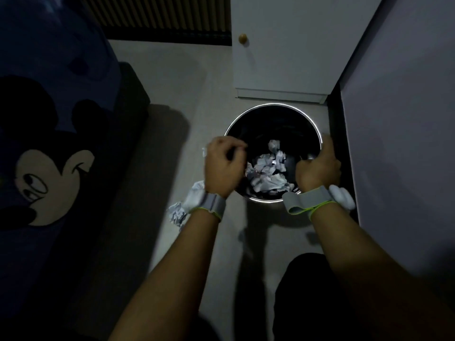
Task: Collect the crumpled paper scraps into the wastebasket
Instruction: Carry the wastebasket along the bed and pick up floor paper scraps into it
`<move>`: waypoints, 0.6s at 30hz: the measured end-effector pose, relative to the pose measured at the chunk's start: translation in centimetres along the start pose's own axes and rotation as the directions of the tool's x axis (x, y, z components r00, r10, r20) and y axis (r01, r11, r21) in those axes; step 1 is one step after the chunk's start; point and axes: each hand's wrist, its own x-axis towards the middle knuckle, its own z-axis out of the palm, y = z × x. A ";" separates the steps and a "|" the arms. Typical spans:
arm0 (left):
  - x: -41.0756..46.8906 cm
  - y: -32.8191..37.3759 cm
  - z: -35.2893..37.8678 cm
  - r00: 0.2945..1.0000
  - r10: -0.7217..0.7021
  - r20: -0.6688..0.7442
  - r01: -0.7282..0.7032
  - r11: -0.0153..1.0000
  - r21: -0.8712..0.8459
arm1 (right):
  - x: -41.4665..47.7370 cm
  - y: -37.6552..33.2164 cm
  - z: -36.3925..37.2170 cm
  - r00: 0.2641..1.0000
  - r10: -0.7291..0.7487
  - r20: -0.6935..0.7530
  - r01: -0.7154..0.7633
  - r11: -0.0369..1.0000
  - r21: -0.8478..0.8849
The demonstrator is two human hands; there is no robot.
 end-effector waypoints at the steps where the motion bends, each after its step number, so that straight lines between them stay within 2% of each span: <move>1: 0.1 -1.1 -1.2 0.991 -0.063 -0.119 0.063 0.998 -0.004 | -0.1 -0.1 0.2 1.000 -0.006 -0.003 0.006 1.000 -0.001; 2: 0.0 -2.5 -2.2 0.971 -0.150 -0.188 0.155 0.988 0.014 | -0.1 -0.3 0.4 1.000 -0.018 -0.005 0.018 1.000 0.001; 3: -0.3 -4.0 -3.0 0.953 -0.230 -0.198 0.248 0.966 0.071 | -0.1 -0.4 0.4 1.000 -0.028 -0.004 0.028 1.000 0.000; 5: -1.5 -7.8 -4.2 0.918 -0.393 -0.054 0.385 0.852 0.353 | 0.1 -0.6 0.6 0.999 -0.037 -0.005 0.037 0.999 0.000; 6: -2.4 -9.7 -4.9 0.874 -0.484 0.047 0.392 0.760 0.518 | 0.2 -0.7 0.8 0.999 -0.039 -0.005 0.039 0.999 -0.005; 8: -4.0 -13.0 -6.2 0.733 -0.641 0.228 0.319 0.619 0.718 | 0.3 -0.8 0.8 0.999 -0.037 0.004 0.037 0.999 -0.015; 9: -4.5 -14.4 -6.7 0.669 -0.691 0.273 0.269 0.568 0.778 | 0.4 -0.8 1.0 0.999 -0.039 0.011 0.039 0.999 -0.012; 11: -5.7 -16.6 -6.7 0.596 -0.746 0.296 0.207 0.499 0.841 | 0.8 -0.7 1.1 0.999 -0.041 0.017 0.042 0.999 -0.005; 13: -6.7 -17.6 -6.3 0.577 -0.785 0.225 0.354 0.488 0.798 | 1.0 -0.5 0.8 0.999 -0.048 0.008 0.048 0.999 -0.007; 14: -7.1 -17.9 -6.4 0.592 -0.780 0.204 0.371 0.488 0.790 | 1.0 -0.4 0.7 0.999 -0.051 0.003 0.051 0.999 -0.009; 16: -7.3 -18.4 -6.7 0.617 -0.747 0.248 0.253 0.487 0.836 | 1.1 -0.4 0.9 0.999 -0.054 -0.007 0.054 0.998 -0.018; 18: -7.2 -18.8 -7.1 0.607 -0.742 0.283 0.229 0.505 0.832 | 1.0 -0.4 0.9 0.999 -0.049 -0.014 0.049 0.999 -0.019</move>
